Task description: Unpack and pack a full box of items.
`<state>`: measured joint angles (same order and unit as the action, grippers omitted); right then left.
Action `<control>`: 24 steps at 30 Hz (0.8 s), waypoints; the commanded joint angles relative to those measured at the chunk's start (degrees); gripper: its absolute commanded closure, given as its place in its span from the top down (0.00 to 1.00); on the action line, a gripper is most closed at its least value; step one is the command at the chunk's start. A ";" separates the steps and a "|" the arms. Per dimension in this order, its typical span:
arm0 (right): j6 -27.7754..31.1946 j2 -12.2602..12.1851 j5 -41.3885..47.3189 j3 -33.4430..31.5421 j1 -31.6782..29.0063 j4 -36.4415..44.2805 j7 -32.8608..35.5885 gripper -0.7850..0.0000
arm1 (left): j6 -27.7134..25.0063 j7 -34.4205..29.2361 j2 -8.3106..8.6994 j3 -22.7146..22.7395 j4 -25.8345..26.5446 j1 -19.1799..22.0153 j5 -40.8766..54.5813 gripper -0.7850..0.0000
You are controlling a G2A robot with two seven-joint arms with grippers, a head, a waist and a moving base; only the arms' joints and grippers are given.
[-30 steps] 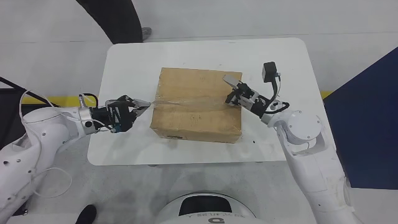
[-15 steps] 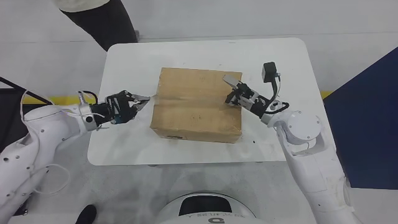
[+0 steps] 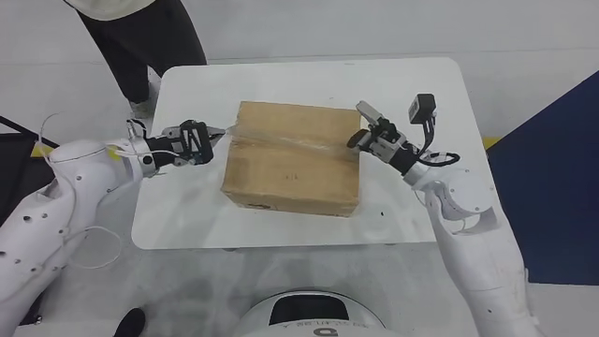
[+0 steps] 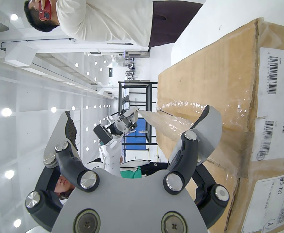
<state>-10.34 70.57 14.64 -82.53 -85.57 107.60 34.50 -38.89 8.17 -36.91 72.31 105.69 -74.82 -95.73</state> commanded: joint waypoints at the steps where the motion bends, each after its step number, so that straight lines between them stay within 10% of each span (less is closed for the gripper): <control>1: -0.57 -0.09 0.20 0.02 0.33 -0.31 0.68 1.00 | 0.04 0.28 -0.14 -0.50 -0.13 0.45 -1.43 0.00; 10: -3.93 -0.56 -0.96 1.43 3.04 -1.92 4.33 1.00 | 2.99 1.63 -0.42 -0.82 -0.51 -0.39 -8.19 0.00; 12: -3.84 -0.67 -0.46 1.64 3.44 -2.11 5.90 1.00 | 2.95 2.03 -0.48 -0.51 -0.86 -0.66 -7.80 0.50; 13: -3.80 -0.75 -0.22 1.58 3.55 -2.31 6.65 1.00 | 2.91 2.25 -0.52 -0.25 -1.23 -0.75 -7.23 1.00; 24: -5.08 -1.52 -1.00 2.01 4.57 -4.47 10.80 1.00 | 3.73 2.69 -0.74 3.57 -3.73 -2.00 -3.65 1.00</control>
<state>-15.32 69.08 13.73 -80.60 -81.10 103.28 45.31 -35.46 11.05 -37.63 75.49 102.19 -76.64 -99.66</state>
